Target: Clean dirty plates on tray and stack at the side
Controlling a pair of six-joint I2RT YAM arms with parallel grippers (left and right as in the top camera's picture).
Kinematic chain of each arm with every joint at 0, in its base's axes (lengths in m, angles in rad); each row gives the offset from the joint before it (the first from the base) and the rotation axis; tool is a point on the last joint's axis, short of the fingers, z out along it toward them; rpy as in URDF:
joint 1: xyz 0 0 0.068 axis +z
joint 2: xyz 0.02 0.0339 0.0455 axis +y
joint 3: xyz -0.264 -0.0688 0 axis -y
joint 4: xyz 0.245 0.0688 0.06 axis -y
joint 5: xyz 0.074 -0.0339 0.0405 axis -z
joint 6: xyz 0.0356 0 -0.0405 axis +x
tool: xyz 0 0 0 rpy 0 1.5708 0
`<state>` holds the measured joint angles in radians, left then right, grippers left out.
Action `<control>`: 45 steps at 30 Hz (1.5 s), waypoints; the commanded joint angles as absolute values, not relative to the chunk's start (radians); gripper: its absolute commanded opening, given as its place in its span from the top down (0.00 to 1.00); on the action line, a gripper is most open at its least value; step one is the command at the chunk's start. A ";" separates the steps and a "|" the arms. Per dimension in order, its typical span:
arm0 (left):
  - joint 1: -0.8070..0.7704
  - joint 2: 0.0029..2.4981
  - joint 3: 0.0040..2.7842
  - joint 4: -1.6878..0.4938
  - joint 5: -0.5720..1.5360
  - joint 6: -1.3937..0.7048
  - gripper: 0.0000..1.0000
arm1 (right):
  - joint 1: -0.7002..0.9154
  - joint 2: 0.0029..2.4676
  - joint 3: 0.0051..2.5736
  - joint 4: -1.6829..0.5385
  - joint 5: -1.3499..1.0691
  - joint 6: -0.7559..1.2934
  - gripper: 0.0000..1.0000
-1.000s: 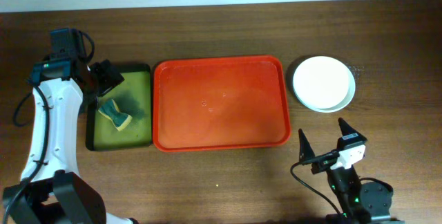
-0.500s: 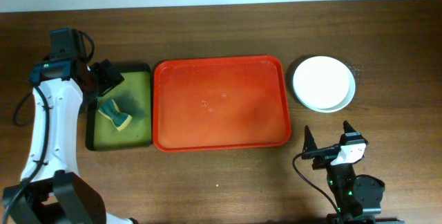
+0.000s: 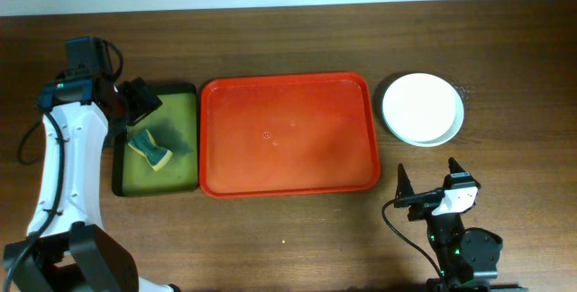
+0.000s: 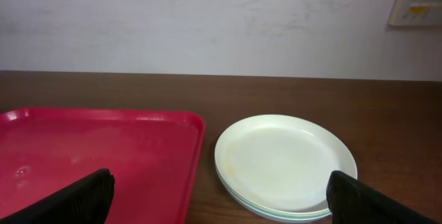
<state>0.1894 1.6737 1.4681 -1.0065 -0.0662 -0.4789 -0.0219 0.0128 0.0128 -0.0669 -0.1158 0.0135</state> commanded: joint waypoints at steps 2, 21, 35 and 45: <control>0.191 1.673 1.473 -1.005 -0.067 -0.470 0.01 | -0.027 0.004 0.006 -0.071 -0.100 0.005 0.01; 0.178 1.439 1.459 -1.081 -0.075 -0.469 0.01 | -0.027 0.004 0.006 -0.072 -0.100 0.005 0.01; -0.058 0.517 0.601 -0.617 -0.022 -0.255 0.00 | -0.027 0.004 0.006 -0.071 -0.100 0.005 0.01; -0.048 0.071 0.308 -0.445 0.090 -0.025 0.00 | -0.027 0.004 0.006 -0.072 -0.100 0.005 0.01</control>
